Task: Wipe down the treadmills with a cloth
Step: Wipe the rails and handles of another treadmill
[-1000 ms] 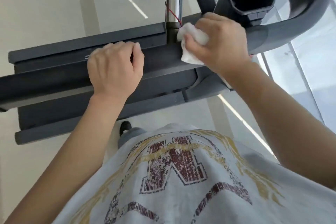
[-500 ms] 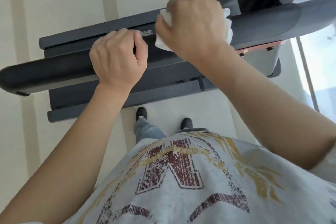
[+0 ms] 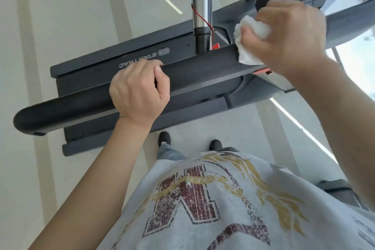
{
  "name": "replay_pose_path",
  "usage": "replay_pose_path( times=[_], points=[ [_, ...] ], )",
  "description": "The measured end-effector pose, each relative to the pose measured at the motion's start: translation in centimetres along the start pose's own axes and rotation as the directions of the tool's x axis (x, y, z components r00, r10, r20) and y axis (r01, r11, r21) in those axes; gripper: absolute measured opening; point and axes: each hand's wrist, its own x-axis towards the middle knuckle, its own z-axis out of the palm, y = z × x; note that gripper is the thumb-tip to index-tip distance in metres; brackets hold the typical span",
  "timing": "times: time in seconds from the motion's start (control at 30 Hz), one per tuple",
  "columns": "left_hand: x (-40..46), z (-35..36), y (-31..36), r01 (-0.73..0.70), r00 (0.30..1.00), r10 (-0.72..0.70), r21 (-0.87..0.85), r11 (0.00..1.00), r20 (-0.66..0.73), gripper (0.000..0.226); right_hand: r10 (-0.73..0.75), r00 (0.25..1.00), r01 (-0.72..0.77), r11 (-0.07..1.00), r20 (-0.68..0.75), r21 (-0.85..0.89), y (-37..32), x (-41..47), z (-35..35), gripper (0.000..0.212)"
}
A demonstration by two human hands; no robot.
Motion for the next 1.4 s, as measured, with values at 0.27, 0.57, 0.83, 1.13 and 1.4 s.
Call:
replay_pose_path(
  times=[0.27, 0.57, 0.83, 1.13, 1.4],
  points=[
    [0.1, -0.3, 0.1, 0.018, 0.999, -0.018, 0.015, 1.000, 0.026, 0.024, -0.183, 0.983, 0.184, 0.982, -0.020, 0.033, -9.5, 1.0, 3.5, 0.042],
    [0.2, -0.8, 0.4, 0.042, 0.996, -0.042, 0.009, 0.999, 0.075, 0.027, -0.252, 0.964, 0.263, 0.953, -0.088, 0.150, -9.6, -0.5, 3.8, 0.046],
    [0.2, -1.3, 0.6, 0.098, 0.988, -0.093, -0.038, 0.994, 0.122, 0.032, 0.063, 0.980, -0.065, 0.998, -0.190, -0.004, 3.2, -0.9, -0.3, 0.044],
    [0.9, -2.7, 1.2, 0.178, 0.963, -0.112, -0.264, 0.948, 0.246, 0.029, -0.033, 0.965, 0.072, 0.988, -0.259, 0.140, -6.9, -3.6, 3.0, 0.037],
    [3.4, -2.1, 4.1, -0.107, 0.893, 0.283, -0.445, 0.889, 0.351, 0.029, 0.011, 0.935, 0.042, 0.989, -0.354, 0.142, -3.9, -5.8, 3.8, 0.035]
  ],
)
